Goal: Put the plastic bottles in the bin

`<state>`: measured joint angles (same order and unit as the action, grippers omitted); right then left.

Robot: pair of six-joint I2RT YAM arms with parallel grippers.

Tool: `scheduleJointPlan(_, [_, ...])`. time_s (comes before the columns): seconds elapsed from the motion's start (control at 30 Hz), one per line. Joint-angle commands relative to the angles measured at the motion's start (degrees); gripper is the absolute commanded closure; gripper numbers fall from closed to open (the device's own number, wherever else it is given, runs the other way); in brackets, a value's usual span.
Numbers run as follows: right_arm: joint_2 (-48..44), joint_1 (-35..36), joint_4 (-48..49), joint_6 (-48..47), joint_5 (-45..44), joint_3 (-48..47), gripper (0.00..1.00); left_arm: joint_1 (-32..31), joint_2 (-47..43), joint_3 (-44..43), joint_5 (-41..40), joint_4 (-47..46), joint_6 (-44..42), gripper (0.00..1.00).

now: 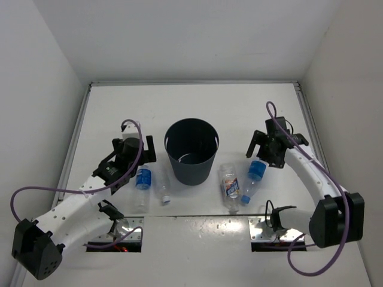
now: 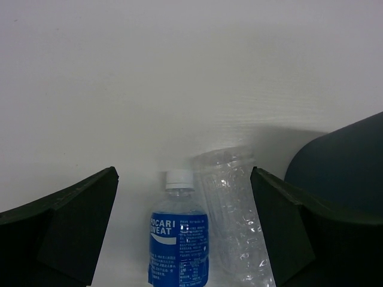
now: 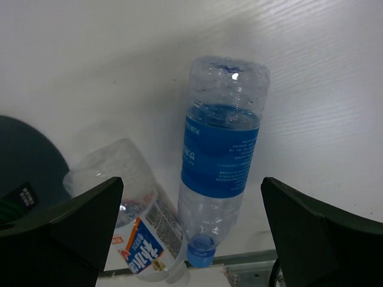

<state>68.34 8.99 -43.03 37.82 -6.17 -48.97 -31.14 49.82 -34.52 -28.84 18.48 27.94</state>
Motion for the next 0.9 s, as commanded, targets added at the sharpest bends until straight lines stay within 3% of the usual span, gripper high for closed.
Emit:
scheduleJointPlan(0.0, [2.1,-0.6,2.1,2.7,3.0,2.0,0.01,-0.8,0.4,0.2,-3.8,-2.0,1.6,0.0])
scheduleJointPlan(0.1, [4.6,-0.6,2.1,4.2,3.0,3.3,0.01,-0.8,-0.2,0.2,-8.1,-0.4,2.3,0.0])
scheduleJointPlan(0.47, [15.0,-3.0,7.3,6.0,7.6,8.5,0.01,-0.8,-0.2,-0.9,-8.7,1.4,2.3,0.0])
scheduleJointPlan(0.67, [20.7,-4.2,7.8,6.0,8.6,9.7,0.19,-0.8,-0.2,-0.9,-8.7,1.4,2.3,0.0])
scheduleJointPlan(0.77, [22.0,-2.8,4.7,6.0,6.6,5.3,0.34,-0.8,-0.2,-0.9,-8.2,0.8,2.3,0.0])
scheduleJointPlan(0.87, [17.5,-2.2,1.6,5.5,3.8,-0.7,0.42,-0.8,-0.2,-0.9,-8.2,0.8,2.3,0.0])
